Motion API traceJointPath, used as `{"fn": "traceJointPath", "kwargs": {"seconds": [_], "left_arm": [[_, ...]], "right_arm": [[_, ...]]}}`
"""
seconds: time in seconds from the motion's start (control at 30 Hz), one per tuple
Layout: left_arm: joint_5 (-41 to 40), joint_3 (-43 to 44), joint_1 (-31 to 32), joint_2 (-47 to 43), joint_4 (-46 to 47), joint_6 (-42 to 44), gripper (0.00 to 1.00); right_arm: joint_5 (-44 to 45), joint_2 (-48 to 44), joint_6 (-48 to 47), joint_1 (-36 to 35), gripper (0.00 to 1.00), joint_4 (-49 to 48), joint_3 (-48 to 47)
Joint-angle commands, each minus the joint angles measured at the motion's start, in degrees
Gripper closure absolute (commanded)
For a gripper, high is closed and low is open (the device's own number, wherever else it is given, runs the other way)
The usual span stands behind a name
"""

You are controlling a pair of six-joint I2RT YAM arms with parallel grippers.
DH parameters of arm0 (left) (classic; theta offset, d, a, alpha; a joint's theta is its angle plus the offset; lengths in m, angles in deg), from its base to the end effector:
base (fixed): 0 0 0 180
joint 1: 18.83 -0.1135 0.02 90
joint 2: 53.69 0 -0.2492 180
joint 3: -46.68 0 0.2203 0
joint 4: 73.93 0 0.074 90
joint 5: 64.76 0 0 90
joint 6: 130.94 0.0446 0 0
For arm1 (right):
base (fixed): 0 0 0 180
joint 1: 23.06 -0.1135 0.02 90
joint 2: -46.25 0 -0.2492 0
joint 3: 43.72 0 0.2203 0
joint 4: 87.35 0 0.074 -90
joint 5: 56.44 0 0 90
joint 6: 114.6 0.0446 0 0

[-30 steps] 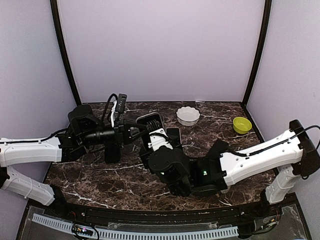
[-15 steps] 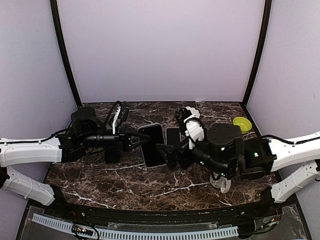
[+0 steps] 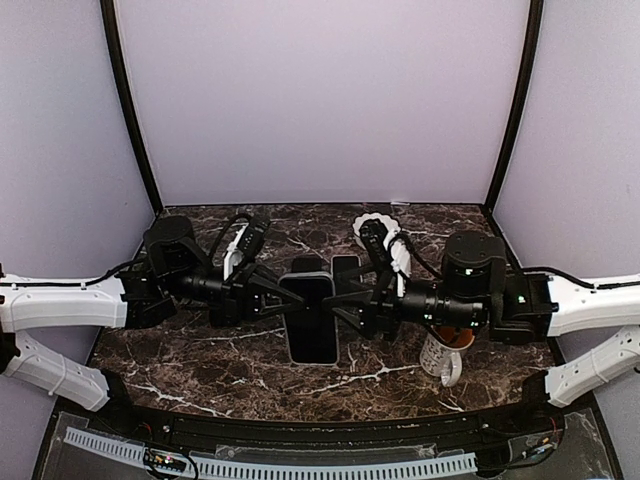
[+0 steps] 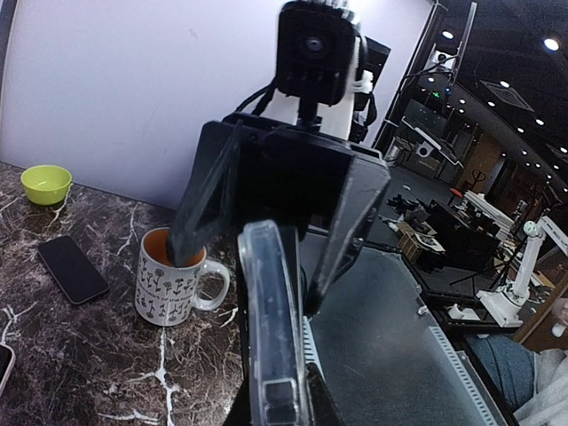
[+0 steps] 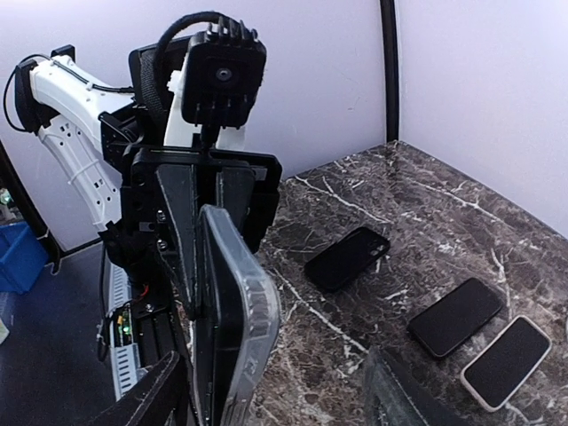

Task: Put the phone into the phone case
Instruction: Press the top right corner of the phone case.

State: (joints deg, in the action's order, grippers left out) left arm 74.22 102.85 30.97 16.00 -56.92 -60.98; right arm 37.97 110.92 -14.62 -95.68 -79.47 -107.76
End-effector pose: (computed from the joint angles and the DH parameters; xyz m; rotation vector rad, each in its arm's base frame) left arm 0.1362 -0.2133 0.3020 1.1535 1.3405 -1.5630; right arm 0.0782 0.2384 0.3188 -0.8962 1.5893 0.9841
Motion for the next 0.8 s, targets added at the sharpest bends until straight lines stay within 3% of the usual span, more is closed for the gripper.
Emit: {"fn": "traceJointPath", "kwargs": {"seconds": [0.0, 0.13, 0.3, 0.43, 0.47, 0.53, 0.6, 0.77], "left_arm": [[2.4, 2.7, 0.6, -1.0, 3.8, 0.2, 1.0], [2.3, 2.8, 0.8, -1.0, 2.9, 0.8, 1.0], [2.2, 3.1, 1.0, -0.9, 2.1, 1.4, 1.0], [2.0, 3.0, 1.0, -1.0, 2.0, 1.6, 0.97], [1.9, 2.9, 1.0, -1.0, 1.9, 1.7, 0.93], [1.5, 2.5, 1.0, -1.0, 1.8, 2.1, 0.7], [1.0, 2.0, 1.0, -1.2, 1.6, 2.6, 0.59], [0.6, 1.2, 1.1, -0.9, 1.1, 3.4, 0.51]], "right_arm": [[-6.1, 1.5, -0.1, 1.6, 0.47, -4.2, -2.7], [-9.0, 3.4, 1.3, 2.9, 0.63, -5.7, -3.7], [-10.6, 4.7, 2.4, 3.5, 1.0, -5.4, -5.1], [-10.1, 3.7, 3.7, 4.0, 1.0, -5.9, -5.1], [-9.9, 3.2, 4.0, 4.1, 1.0, -6.4, -4.9], [-9.8, 2.1, 4.4, 4.2, 1.0, -7.8, -4.6], [-9.7, 1.0, 4.5, 4.2, 1.0, -9.2, -4.6], [-10.1, -1.5, 4.0, 4.2, 1.0, -13.1, -5.0]]}}
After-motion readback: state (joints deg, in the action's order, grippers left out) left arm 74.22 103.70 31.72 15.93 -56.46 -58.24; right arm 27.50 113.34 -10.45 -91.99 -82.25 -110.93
